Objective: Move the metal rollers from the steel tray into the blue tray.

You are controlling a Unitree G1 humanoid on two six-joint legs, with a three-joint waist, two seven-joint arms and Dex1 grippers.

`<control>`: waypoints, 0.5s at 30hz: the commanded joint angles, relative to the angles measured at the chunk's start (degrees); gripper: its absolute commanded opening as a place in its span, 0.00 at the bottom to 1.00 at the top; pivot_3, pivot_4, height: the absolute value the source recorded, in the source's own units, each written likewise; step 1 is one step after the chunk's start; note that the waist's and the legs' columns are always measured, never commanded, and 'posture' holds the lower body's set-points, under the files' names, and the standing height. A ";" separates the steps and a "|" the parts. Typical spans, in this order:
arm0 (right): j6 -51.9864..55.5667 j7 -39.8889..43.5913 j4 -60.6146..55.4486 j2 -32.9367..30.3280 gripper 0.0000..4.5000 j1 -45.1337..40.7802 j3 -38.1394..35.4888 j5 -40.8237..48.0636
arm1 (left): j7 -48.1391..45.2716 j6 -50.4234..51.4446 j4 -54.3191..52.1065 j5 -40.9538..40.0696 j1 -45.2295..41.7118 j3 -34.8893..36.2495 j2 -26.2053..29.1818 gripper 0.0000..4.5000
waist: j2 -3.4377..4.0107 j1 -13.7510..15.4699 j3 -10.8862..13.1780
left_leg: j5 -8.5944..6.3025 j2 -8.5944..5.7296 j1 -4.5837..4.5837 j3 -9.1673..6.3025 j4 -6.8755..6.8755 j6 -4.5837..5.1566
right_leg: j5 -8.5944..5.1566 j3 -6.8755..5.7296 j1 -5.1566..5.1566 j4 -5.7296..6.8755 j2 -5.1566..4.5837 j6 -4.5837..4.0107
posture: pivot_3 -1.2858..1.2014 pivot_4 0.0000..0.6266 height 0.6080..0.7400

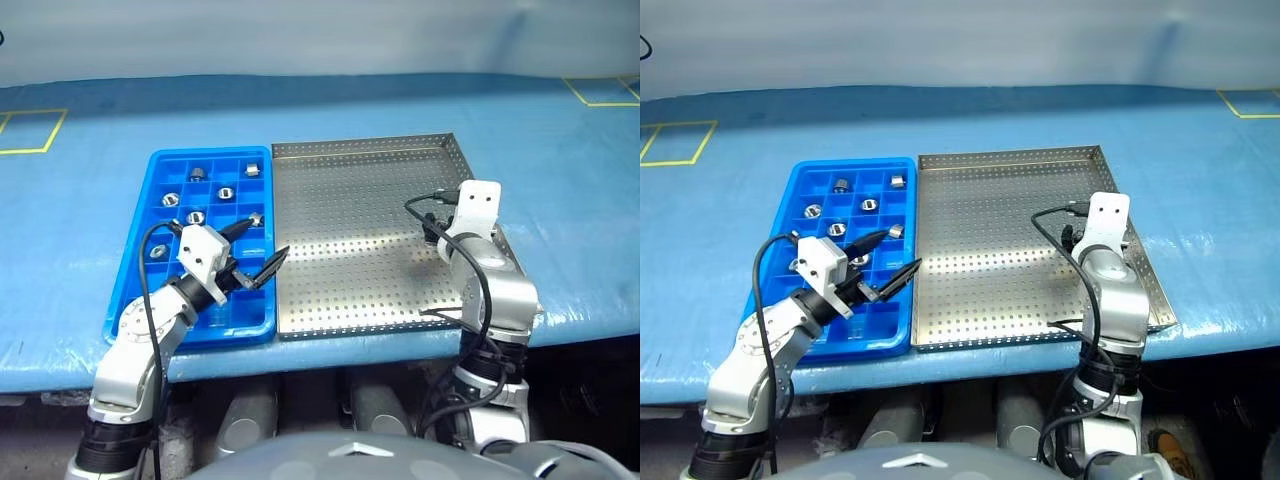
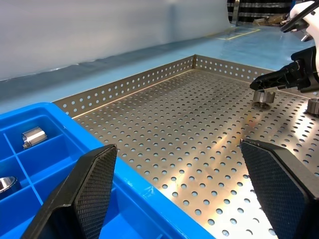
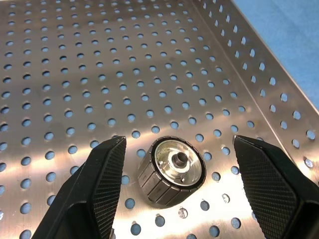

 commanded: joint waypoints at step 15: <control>0.22 6.56 -5.71 -2.21 0.39 -5.16 14.82 3.93 | 1.93 -0.83 -5.19 -1.37 4.33 3.78 0.33 0.96 | 0.15 -0.09 0.09 | 0.00 0.08 0.01 0.07 -0.02 0.00 | -0.02 0.04 -0.05 0.01 0.01 0.04 | 0.55 0.24 1.00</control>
